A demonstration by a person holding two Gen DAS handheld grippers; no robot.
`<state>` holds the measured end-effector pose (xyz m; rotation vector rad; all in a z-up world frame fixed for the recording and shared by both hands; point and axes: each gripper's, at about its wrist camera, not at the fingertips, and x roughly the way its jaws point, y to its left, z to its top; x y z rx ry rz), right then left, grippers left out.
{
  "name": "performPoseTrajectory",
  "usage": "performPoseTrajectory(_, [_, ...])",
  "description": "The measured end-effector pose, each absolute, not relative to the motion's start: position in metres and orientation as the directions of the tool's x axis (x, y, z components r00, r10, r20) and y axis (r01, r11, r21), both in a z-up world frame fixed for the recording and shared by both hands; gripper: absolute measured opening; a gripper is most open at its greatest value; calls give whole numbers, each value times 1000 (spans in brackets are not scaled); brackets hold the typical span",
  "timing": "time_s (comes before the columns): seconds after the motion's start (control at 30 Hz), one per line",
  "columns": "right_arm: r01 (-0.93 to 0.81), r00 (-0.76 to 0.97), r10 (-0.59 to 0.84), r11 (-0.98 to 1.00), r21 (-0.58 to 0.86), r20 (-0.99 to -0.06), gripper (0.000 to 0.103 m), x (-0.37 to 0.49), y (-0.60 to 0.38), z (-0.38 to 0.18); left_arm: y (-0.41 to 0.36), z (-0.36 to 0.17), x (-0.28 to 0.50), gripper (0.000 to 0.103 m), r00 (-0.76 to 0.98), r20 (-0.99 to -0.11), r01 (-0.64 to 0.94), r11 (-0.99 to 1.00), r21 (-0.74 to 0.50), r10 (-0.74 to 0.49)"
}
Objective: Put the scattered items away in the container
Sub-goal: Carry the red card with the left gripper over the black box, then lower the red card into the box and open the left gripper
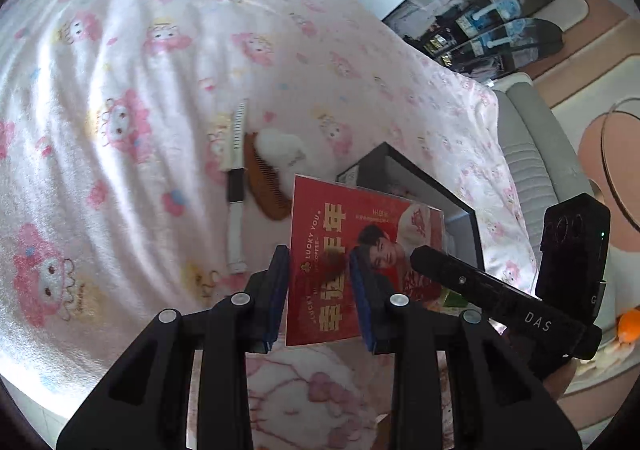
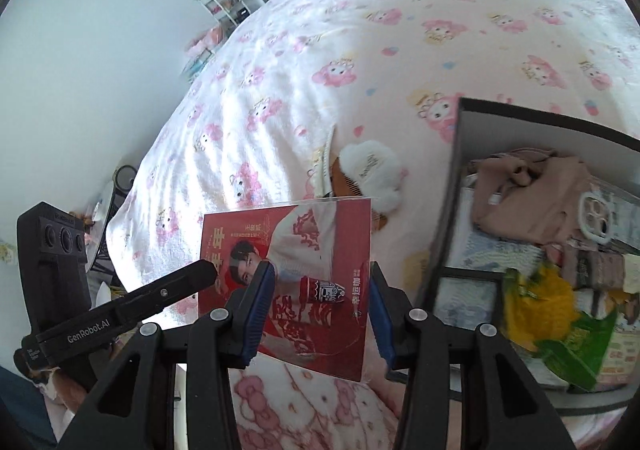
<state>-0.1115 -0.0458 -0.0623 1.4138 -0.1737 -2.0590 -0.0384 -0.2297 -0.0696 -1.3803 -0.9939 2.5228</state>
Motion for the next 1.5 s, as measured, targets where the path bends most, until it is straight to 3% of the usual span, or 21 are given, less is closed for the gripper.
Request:
performPoseTrajectory(0.37, [230, -407, -420, -907, 354, -811, 42, -101, 135, -47, -62, -62, -96, 29, -442, -676, -27, -762, -647, 589])
performPoseTrajectory(0.67, [131, -451, -375, -925, 356, -810, 43, -103, 220, -56, 24, -93, -129, 32, -313, -703, -44, -749, -661, 639])
performPoseTrajectory(0.97, [119, -450, -338, -940, 320, -826, 43, -115, 234, -69, 41, -111, -138, 35, -271, -732, -24, -764, -644, 625])
performPoseTrajectory(1.1, [210, -465, -290, -954, 214, -837, 43, -118, 210, -69, 26, -125, -133, 38, -269, -724, 38, -744, -667, 635])
performPoseTrajectory(1.27, [247, -391, -321, -939, 238, -862, 43, -130, 189, -88, -1, -127, -125, 38, -296, -764, 102, -776, -623, 574])
performPoseTrajectory(1.5, [223, -376, -277, -953, 204, -884, 45, -126, 184, -105, -9, -130, -129, 38, -246, -762, 99, -767, -635, 599])
